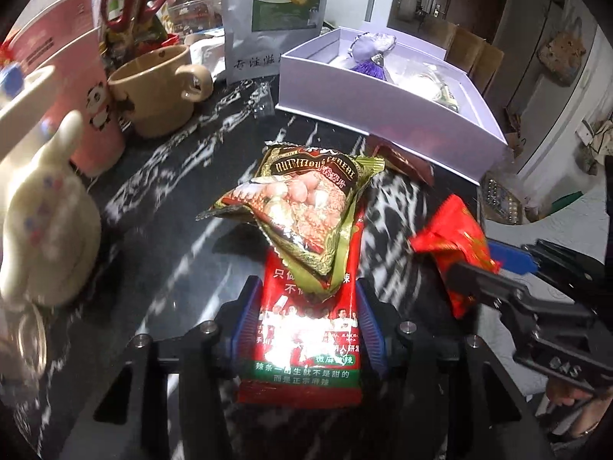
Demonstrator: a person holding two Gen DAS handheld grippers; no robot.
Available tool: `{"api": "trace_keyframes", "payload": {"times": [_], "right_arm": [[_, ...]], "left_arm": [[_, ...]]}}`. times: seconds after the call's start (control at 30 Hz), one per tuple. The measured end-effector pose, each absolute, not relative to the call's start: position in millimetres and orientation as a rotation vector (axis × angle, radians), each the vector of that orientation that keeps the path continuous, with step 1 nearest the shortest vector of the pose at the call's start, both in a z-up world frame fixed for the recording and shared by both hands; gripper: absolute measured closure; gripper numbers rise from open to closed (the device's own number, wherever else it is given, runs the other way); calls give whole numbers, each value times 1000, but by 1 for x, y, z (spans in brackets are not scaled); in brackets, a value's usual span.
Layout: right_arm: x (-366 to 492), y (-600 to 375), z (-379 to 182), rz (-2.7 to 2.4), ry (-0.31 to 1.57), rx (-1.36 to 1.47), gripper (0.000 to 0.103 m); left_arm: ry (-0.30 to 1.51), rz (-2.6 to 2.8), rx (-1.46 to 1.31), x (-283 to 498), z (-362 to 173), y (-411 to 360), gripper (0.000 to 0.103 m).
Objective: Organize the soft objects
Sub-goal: 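Grasp the red spicy-strip packet with the left tool while the right tool grasps the red candy packet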
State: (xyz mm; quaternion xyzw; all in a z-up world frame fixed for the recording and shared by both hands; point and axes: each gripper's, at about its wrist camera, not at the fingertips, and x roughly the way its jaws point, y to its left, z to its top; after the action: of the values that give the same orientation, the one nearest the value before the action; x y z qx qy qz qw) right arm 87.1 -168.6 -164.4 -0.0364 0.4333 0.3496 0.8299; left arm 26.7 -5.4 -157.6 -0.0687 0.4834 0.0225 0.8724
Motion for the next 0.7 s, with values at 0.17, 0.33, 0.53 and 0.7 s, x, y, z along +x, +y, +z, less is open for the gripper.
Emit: {"api": "trace_keyframes", "payload": {"times": [0.17,0.33,0.53,0.7], "right_arm": [[84,-170,-165,750,920,-79,62],[83,-170,-164,752,921,-78,62],[83,-171,-165,752,928,-70,62],[83,-170,-164,751,930,-71,62]], "left_arm": [[1016,60,-150,13,-157,-9,54],[1021,74,-141,13,-160,-10,46],[1030,130,-89,22,-166,-10,22],[991,109,-87,17,-166,-8,43]]}}
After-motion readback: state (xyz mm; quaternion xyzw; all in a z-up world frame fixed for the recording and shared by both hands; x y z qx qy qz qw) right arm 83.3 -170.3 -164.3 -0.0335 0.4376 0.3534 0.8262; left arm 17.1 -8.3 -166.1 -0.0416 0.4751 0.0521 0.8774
